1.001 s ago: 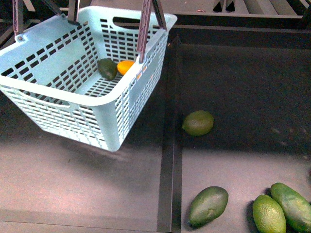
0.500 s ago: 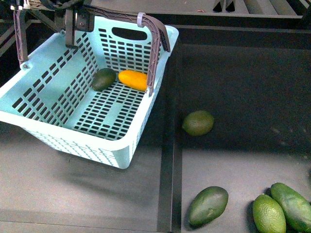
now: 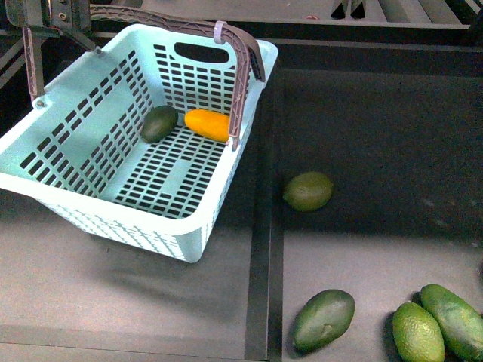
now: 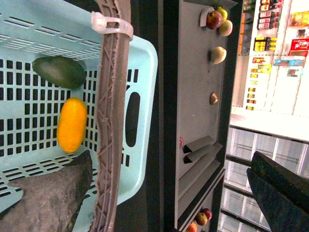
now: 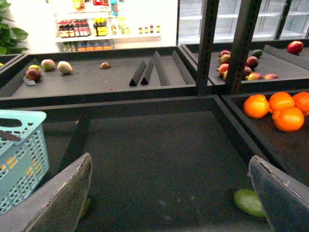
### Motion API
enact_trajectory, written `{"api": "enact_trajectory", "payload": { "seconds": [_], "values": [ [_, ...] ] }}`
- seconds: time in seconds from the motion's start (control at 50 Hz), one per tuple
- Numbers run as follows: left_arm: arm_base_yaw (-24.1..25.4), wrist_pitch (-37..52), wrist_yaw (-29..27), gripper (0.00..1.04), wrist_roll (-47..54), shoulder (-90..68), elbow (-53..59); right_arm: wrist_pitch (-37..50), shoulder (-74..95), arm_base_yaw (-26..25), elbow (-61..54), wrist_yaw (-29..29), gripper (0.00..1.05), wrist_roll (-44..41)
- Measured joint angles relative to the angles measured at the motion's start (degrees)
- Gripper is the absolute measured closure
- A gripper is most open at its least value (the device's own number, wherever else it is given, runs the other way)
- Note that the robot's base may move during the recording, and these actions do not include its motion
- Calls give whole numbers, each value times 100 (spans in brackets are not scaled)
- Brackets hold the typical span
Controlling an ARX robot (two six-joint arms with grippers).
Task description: Pick mango and avocado into basket
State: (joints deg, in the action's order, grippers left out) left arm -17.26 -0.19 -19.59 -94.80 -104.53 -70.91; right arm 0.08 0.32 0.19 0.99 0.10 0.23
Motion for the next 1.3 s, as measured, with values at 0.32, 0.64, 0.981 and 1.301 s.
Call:
{"api": "enact_trajectory", "payload": {
  "seconds": [0.32,0.64,0.981,1.301],
  "values": [
    [636,5731,857,68,8319,1375,3589,0,0,0,0,0,9,0],
    [1029,5912,1296,102,9346,2664,5259,0,0,0,0,2,9,0],
    [1445,5925,1818,102,9396,3805,6343,0,0,0,0,0,9,0],
    [1700,4933,1947,102,9414,5200,6830,0,0,0,0,-4,9,0]
  ]
}}
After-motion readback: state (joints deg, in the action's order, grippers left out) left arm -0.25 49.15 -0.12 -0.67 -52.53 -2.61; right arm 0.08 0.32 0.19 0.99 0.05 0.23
